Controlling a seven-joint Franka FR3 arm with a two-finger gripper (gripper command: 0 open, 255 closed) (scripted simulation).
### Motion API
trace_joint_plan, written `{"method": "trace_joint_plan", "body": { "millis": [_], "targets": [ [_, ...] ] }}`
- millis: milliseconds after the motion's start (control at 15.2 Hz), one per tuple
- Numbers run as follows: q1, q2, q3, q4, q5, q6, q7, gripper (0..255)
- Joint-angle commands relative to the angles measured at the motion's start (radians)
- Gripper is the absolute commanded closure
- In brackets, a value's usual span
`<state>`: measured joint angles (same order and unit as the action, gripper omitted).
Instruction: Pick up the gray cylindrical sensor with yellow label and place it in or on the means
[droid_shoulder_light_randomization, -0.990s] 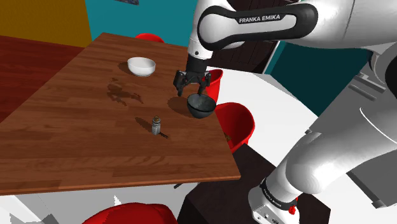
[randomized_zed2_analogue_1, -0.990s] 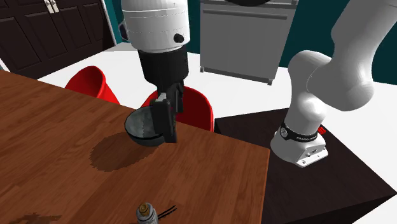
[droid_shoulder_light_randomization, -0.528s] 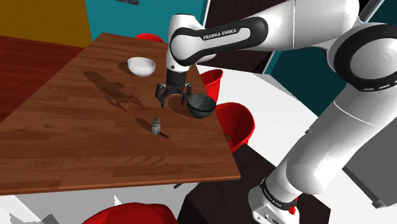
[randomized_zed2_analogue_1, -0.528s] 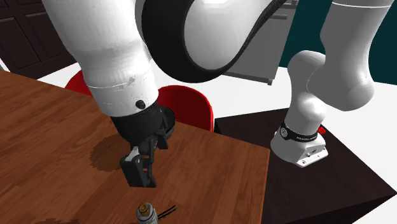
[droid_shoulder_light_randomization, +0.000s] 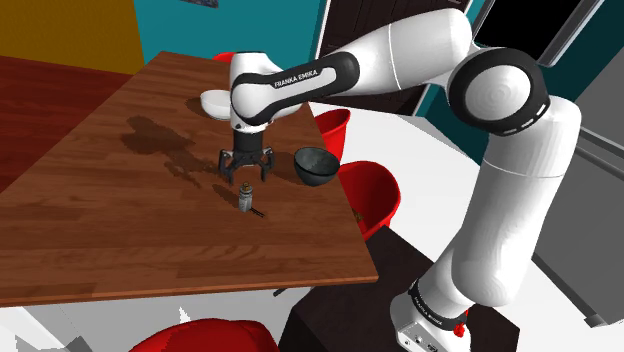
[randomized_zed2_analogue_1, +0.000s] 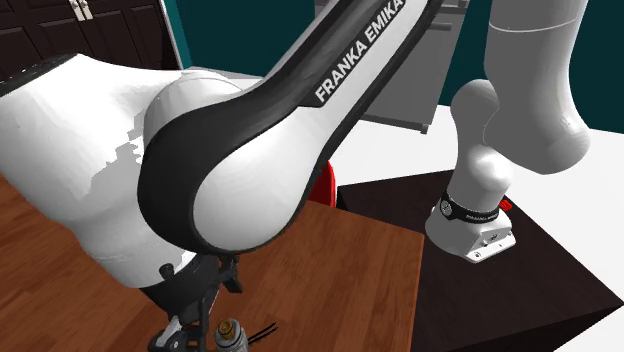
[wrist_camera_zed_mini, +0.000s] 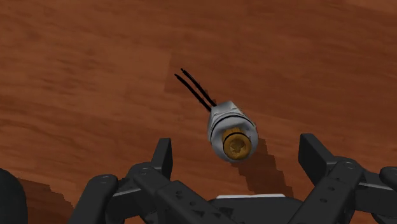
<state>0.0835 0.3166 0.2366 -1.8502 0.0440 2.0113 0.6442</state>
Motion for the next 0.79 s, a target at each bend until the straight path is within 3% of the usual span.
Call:
{"method": "trace_joint_plan", "body": {
  "millis": [0,330,726],
  "targets": [
    [0.004,0.017,0.000,-0.004,-0.002,0.018,0.005,0],
    [0.009,0.043,-0.001,-0.046,-0.006,0.086,0.008,0],
    [0.009,0.043,-0.001,-0.046,-0.006,0.086,0.008,0]
  ]
}}
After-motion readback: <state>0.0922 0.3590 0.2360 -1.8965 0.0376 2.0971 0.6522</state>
